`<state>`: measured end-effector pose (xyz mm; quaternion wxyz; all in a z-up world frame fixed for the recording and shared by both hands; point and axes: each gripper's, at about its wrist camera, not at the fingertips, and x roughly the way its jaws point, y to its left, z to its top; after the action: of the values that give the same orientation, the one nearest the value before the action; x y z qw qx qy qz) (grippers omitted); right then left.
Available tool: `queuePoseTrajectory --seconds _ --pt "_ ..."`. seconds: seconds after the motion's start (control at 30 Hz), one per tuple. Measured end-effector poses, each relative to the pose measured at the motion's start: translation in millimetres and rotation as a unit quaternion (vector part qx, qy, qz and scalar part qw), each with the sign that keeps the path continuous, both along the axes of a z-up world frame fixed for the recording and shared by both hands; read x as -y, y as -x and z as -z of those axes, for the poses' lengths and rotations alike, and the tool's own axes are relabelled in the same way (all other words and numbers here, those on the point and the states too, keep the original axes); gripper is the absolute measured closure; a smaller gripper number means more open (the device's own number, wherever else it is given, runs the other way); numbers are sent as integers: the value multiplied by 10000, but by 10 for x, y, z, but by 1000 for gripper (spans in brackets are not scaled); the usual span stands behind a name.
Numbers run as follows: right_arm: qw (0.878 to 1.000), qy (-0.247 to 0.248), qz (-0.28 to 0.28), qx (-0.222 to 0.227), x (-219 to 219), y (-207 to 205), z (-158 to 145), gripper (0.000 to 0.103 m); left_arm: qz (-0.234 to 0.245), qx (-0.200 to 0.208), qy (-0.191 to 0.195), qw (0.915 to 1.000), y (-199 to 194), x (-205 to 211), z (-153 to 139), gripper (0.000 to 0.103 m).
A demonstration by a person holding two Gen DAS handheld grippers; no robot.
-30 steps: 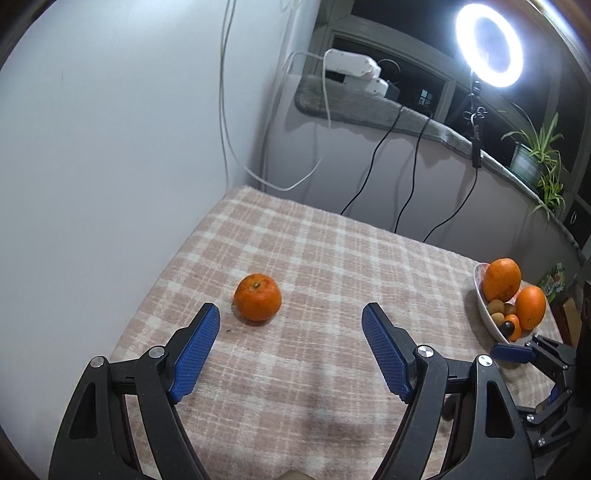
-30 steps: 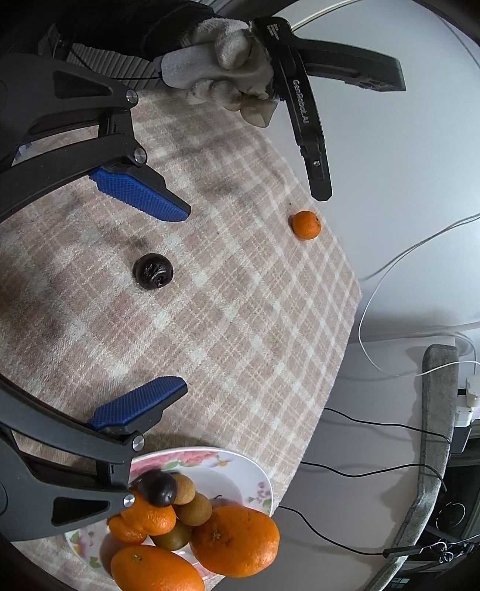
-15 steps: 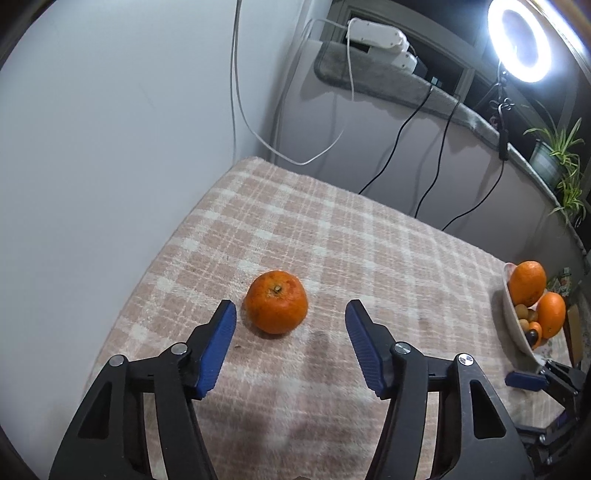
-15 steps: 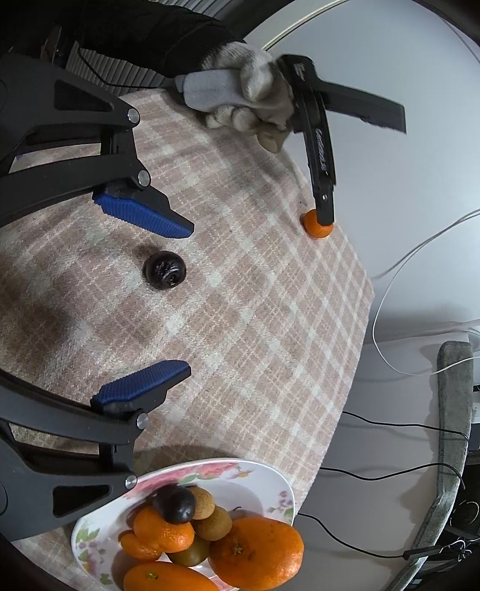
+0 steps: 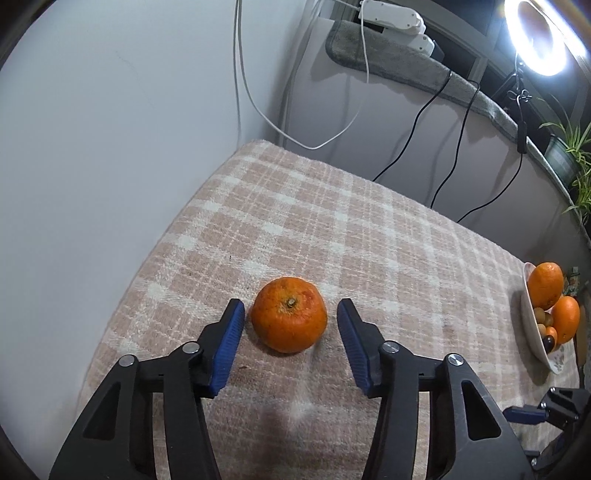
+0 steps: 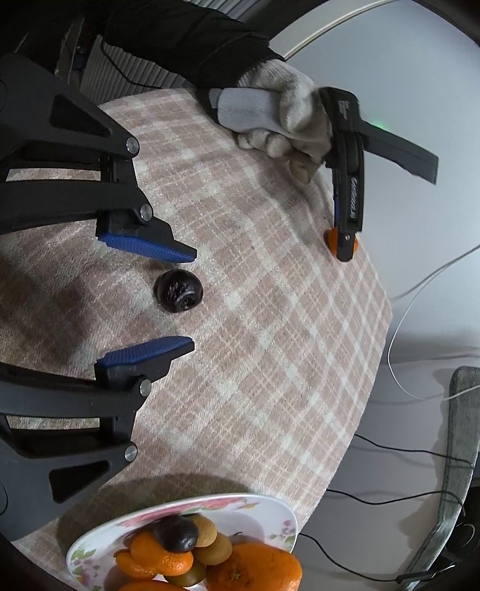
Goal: Organize fruits
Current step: 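Grasp the small tangerine with the left gripper while the right gripper grasps the dark plum, then carry the tangerine and plum in both grippers over the white plate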
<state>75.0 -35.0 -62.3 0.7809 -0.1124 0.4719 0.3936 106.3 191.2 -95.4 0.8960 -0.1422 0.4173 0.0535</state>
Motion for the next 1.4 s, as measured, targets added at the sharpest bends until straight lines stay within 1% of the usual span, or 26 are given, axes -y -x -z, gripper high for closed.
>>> queuePoseTrajectory --seconds 0.07,0.13,0.17,0.27,0.37,0.53,0.9,1.1,1.4 --pt "10000 23 -24 24 -9 7 4 65 2 -15 -16 10000 -13 6 1 57" --pt "10000 24 -30 23 2 13 2 70 -11 -17 -33 10000 -14 8 1 62" --pt "10000 20 -26 11 1 14 4 70 -21 -13 -33 10000 -11 3 1 64" --pt "10000 7 -7 3 -6 28 2 71 -21 3 -37 10000 -7 8 2 65" --pt "10000 8 -39 21 -13 41 -5 76 -20 10 -103 9999 -1 21 -1 65" --pt "9999 60 -66 108 -13 64 -20 77 -23 20 -130 9999 10 25 -13 66" --pt "9997 -103 74 208 79 44 -138 77 34 106 -64 9999 107 71 -84 66" --pt "9992 -174 224 291 213 61 -201 77 170 189 -7 9997 139 201 -120 66" --pt "9971 -277 567 425 493 77 -322 77 521 374 90 9979 66 535 -243 66"
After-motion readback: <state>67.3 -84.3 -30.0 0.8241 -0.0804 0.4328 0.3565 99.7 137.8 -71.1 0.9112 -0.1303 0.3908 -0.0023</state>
